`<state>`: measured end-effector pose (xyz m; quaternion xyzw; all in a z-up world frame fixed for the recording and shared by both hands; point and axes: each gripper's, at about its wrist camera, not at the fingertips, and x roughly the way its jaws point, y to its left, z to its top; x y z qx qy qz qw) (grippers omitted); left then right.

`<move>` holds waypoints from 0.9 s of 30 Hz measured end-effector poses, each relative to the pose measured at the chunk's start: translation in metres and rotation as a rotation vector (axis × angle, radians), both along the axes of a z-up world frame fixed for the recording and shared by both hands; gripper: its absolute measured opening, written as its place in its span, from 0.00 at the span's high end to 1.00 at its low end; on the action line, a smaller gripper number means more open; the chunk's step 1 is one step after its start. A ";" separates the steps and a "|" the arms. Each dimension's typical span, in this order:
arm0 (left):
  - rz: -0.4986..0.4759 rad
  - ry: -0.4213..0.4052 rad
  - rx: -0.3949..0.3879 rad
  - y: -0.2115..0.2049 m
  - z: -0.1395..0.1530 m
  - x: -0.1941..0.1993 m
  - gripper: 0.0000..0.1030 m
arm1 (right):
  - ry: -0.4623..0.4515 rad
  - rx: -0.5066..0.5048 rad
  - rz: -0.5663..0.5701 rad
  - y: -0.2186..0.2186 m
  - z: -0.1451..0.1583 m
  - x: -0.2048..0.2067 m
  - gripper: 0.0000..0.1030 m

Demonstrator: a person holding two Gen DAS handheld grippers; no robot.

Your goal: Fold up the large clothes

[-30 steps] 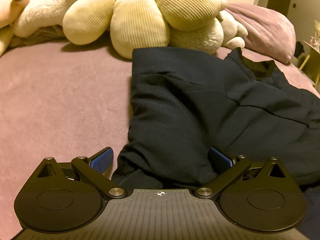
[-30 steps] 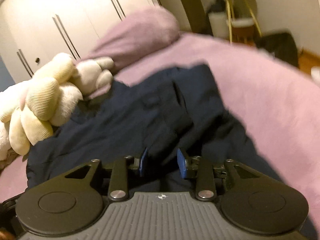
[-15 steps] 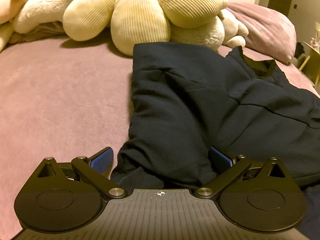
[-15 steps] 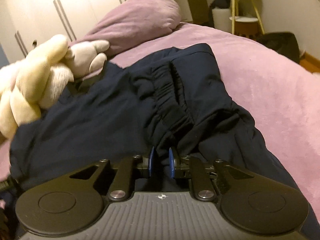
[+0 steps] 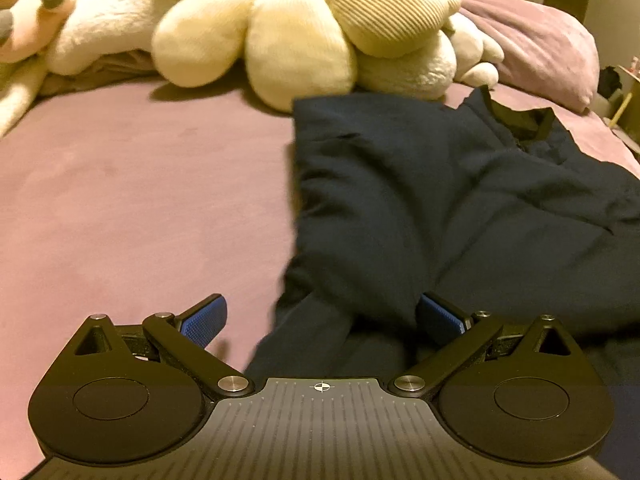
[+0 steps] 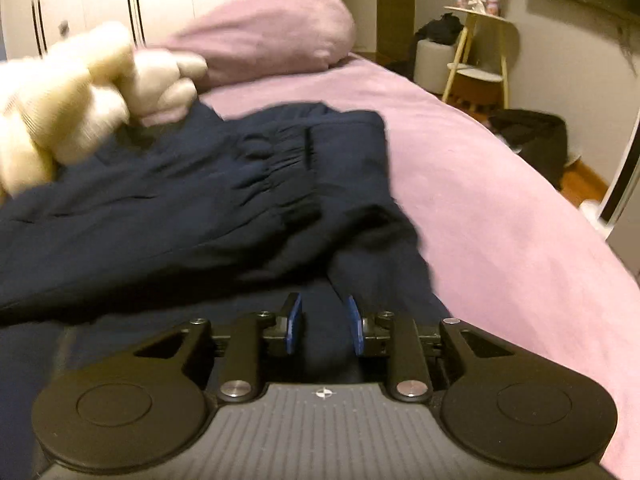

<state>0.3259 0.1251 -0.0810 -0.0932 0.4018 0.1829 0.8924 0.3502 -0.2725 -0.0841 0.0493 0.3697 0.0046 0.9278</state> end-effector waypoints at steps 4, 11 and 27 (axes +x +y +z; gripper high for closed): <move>-0.084 -0.009 -0.030 0.007 0.012 -0.071 0.00 | -0.021 0.114 0.001 -0.048 0.019 -0.082 0.62; -0.111 0.034 -0.108 0.021 0.012 -0.219 0.00 | 0.058 0.265 -0.122 -0.134 0.015 -0.206 0.51; -0.120 0.037 -0.571 0.051 -0.024 -0.297 0.17 | 0.262 0.573 -0.065 -0.180 -0.034 -0.231 0.62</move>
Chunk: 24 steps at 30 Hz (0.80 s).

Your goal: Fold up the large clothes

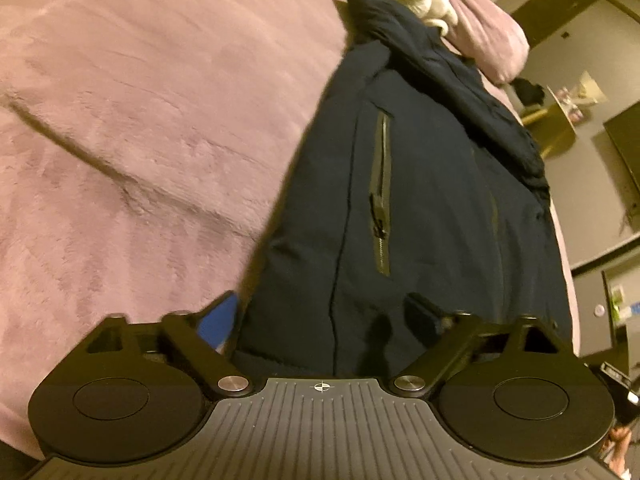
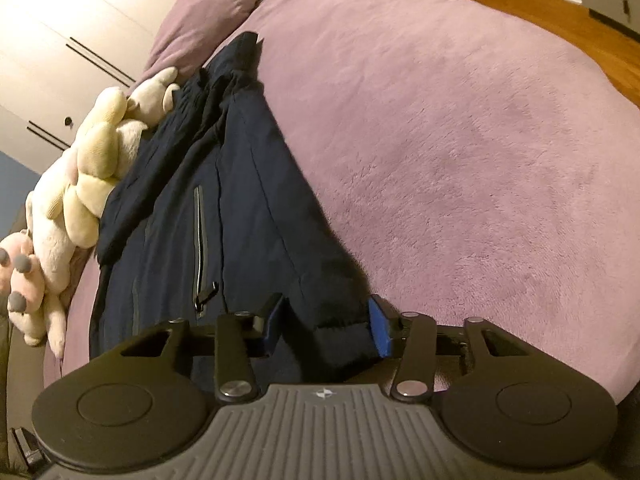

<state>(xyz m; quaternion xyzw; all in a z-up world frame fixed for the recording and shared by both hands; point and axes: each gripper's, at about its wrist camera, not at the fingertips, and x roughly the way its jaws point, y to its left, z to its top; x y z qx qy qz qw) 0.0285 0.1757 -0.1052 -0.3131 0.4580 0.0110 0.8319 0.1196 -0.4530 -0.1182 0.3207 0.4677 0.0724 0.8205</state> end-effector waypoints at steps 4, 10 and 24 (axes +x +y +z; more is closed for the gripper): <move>-0.037 0.009 -0.014 0.002 0.002 0.000 0.34 | -0.002 0.056 0.020 -0.006 0.001 -0.001 0.67; -0.065 -0.014 -0.091 0.007 0.005 -0.004 0.40 | 0.038 0.122 0.047 -0.009 -0.006 0.006 0.60; -0.085 -0.016 -0.150 0.002 0.015 0.008 0.77 | -0.030 0.264 0.085 0.008 0.011 0.014 0.82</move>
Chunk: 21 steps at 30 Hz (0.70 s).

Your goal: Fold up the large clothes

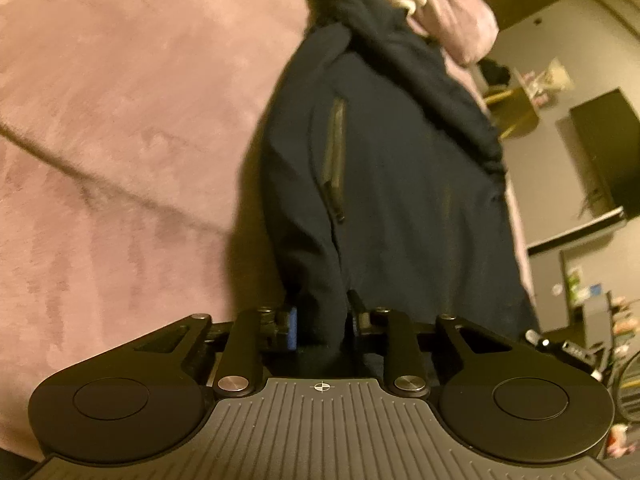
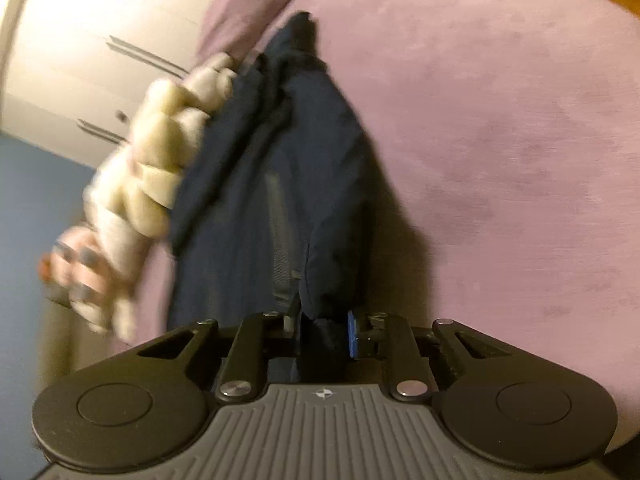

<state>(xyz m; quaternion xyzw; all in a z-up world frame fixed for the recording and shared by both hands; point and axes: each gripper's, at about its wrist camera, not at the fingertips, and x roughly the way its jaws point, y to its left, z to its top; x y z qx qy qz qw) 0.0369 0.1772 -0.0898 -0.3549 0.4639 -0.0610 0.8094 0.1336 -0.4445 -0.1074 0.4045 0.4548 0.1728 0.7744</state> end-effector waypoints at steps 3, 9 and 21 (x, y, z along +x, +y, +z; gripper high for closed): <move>0.052 -0.081 -0.100 0.004 0.022 0.006 0.79 | -0.038 0.151 -0.044 -0.003 0.015 0.011 0.83; 0.147 -0.229 -0.177 0.016 0.075 0.045 0.81 | -0.126 0.185 -0.143 0.003 0.057 0.060 0.83; 0.318 -0.191 -0.184 0.049 0.071 0.200 0.81 | -0.116 0.018 -0.346 0.039 0.061 0.212 0.83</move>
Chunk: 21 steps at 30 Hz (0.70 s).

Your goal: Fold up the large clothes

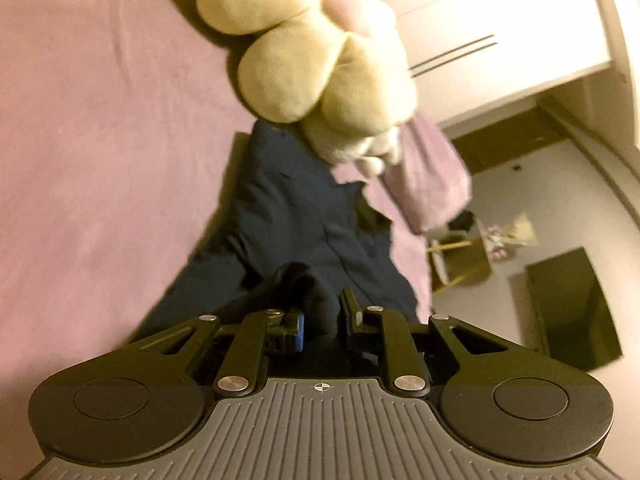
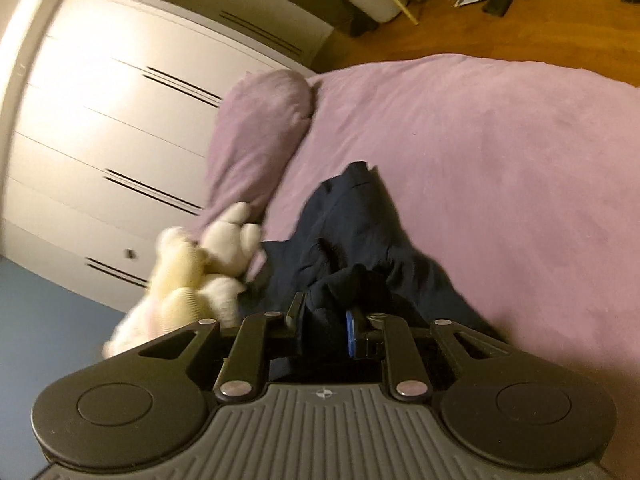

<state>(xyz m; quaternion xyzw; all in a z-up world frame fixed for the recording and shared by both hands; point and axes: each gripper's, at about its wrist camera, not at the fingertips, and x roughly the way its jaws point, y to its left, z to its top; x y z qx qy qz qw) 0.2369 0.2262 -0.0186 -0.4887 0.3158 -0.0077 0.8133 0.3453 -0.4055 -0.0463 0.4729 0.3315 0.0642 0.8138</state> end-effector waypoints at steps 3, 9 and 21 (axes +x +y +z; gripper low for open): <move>0.021 0.069 -0.002 0.005 -0.022 0.037 0.81 | 0.032 -0.061 -0.006 0.016 -0.016 0.035 0.83; 0.082 0.203 0.023 0.010 -0.067 0.079 0.80 | 0.104 -0.221 0.022 0.038 -0.047 0.071 0.82; 0.191 0.012 -0.087 0.037 -0.058 0.052 0.39 | -0.254 -0.295 0.045 0.001 -0.005 0.012 0.35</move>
